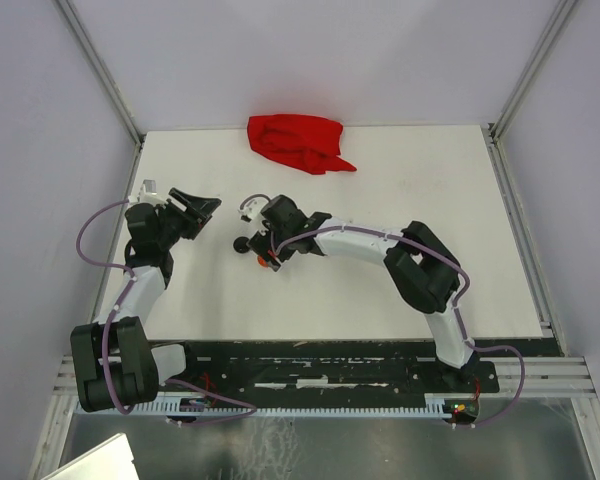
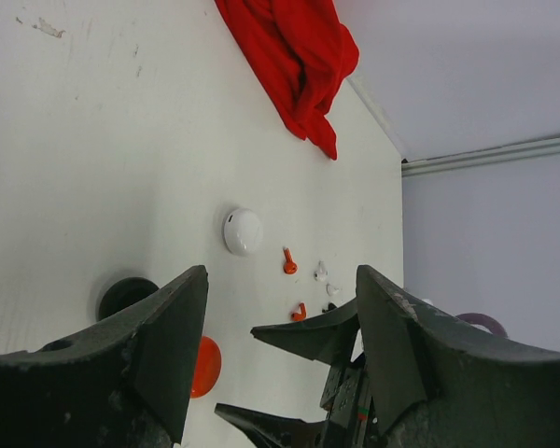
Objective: Insert the wireless bluetooth earbuds into the charging case
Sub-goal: Pick up the charging case at the center of the board.
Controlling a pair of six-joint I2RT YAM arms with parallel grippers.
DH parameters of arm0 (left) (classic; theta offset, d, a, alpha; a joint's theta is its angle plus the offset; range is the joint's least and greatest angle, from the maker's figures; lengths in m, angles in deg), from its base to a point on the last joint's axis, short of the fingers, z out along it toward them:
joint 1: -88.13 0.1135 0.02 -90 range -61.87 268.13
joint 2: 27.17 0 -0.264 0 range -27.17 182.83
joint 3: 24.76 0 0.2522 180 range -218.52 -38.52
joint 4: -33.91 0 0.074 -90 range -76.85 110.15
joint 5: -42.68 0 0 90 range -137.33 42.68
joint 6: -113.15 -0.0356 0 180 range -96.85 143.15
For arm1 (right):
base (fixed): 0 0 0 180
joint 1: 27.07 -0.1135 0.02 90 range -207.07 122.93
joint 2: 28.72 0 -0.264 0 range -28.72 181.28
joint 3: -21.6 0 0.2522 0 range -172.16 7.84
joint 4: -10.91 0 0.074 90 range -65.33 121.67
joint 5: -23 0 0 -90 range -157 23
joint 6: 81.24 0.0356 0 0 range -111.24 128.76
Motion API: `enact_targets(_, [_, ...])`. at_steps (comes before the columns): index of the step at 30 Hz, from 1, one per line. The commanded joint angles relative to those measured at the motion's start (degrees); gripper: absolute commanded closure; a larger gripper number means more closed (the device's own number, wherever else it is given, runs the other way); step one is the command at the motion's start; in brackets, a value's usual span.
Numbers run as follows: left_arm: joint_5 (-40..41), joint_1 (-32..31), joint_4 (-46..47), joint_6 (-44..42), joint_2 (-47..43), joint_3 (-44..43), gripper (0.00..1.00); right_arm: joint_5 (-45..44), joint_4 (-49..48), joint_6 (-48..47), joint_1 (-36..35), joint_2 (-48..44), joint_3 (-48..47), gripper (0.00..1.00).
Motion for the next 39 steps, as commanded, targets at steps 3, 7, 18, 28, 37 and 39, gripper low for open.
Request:
enact_targets(3, [-1.0, -0.2, 2.9, -1.7, 0.1, -2.4, 0.29, 4.3, -1.3, -4.1, 1.0, 1.0, -3.8, 0.22])
enact_targets(7, [-1.1, -0.1, 2.9, -1.7, 0.2, -2.4, 0.29, 6.1, -1.0, -4.4, 1.0, 2.4, -4.8, 0.22])
enact_targets(18, [-1.1, -0.1, 3.0, -1.6, 0.5, -2.4, 0.29, 7.5, -1.3, -3.9, 1.0, 4.9, -5.5, 0.23])
enact_targets(28, [-1.3, -0.2, 3.0, -1.5, 0.5, -2.5, 0.29, 8.1, -1.9, -3.9, 1.0, 7.4, -6.5, 0.28])
enact_targets(37, [-1.4, -0.2, 3.0, -1.5, 0.5, -2.4, 0.29, 6.2, -3.5, -3.5, 1.0, 6.8, -4.2, 0.75])
enact_targets(39, [-1.7, -0.2, 3.2, -1.4, 0.4, -2.4, 0.29, 5.8, -6.2, -3.6, 1.0, 4.7, -1.1, 0.83])
